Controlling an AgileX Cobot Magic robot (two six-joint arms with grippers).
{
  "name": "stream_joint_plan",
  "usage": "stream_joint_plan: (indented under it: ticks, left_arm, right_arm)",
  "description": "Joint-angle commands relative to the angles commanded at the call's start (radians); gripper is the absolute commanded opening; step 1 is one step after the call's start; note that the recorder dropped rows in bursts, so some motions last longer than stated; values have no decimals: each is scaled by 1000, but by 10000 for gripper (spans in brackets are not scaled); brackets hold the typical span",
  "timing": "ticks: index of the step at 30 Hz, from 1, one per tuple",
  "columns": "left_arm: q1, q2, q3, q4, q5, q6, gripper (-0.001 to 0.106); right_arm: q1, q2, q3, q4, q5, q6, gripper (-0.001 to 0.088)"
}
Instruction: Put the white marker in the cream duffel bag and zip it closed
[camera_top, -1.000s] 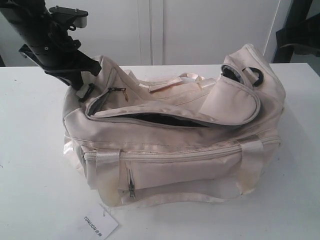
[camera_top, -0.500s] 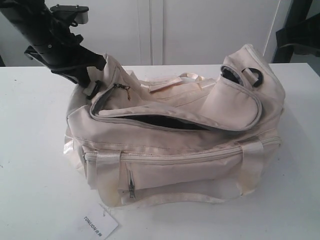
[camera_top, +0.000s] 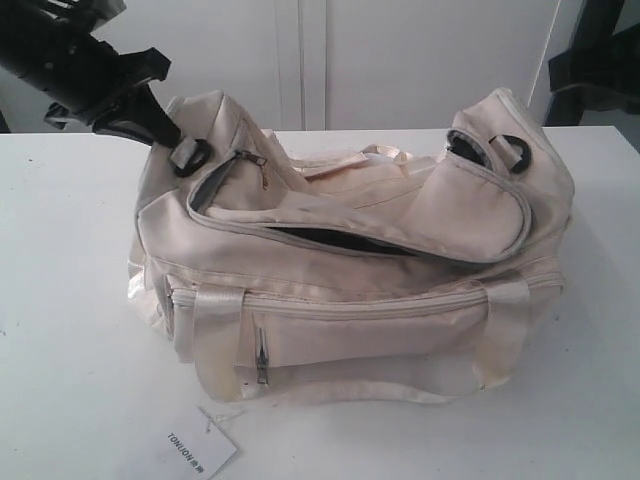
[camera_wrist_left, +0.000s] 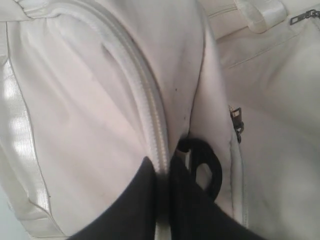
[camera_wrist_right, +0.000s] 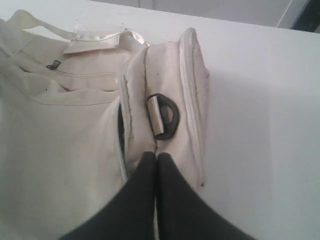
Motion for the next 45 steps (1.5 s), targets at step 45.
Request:
stream_joint_plan:
  ticks: [45]
  left_arm:
    - [0, 0, 0, 10, 18, 144, 0]
  right_arm:
    - [304, 577, -418, 469, 86, -941, 0]
